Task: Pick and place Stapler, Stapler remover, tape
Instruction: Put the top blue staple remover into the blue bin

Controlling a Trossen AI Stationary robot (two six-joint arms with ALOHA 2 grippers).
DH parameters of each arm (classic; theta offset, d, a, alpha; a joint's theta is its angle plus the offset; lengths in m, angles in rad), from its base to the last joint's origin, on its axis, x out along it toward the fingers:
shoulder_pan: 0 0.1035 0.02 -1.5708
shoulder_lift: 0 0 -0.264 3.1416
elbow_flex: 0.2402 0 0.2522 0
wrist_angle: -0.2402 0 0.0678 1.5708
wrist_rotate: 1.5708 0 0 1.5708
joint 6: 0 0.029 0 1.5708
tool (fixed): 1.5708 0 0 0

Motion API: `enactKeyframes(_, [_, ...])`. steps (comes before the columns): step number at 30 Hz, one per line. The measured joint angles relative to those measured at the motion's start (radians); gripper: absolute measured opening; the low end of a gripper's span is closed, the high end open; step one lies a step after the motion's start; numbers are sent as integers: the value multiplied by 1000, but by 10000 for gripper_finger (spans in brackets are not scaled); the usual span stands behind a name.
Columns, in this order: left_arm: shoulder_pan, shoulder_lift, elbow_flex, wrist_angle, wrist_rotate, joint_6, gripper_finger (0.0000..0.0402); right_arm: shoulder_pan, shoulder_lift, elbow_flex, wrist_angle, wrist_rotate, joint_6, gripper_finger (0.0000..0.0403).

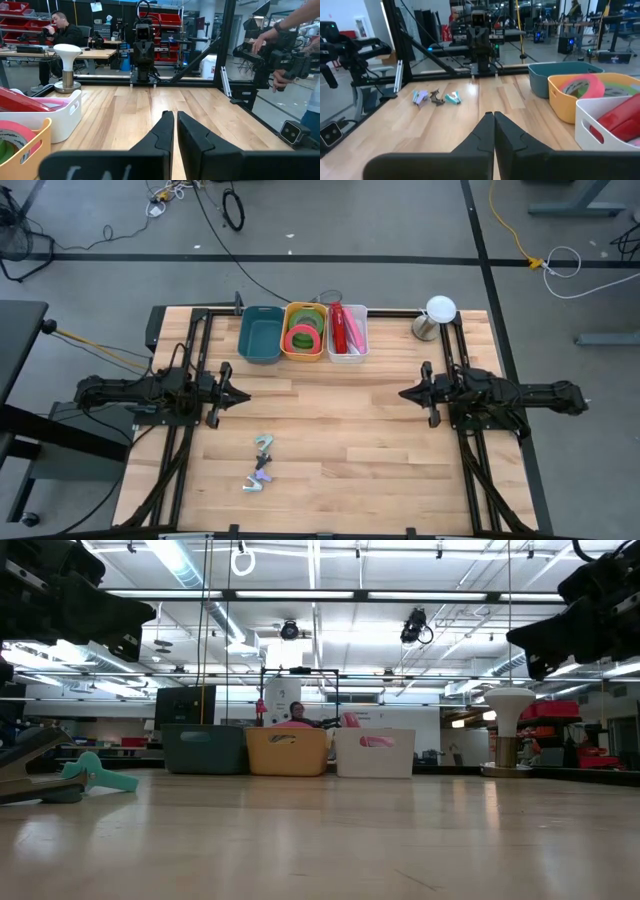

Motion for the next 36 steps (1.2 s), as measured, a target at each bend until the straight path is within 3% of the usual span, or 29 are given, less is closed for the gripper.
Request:
enactKeyframes(23, [0,0,0,0,0,0,25,0,2,0,0,0,1,7])
enactKeyframes(28, [0,0,0,0,0,0,25,0,2,0,0,0,105,7])
enactKeyframes(36, [0,0,0,0,0,0,25,0,2,0,0,0,100,7])
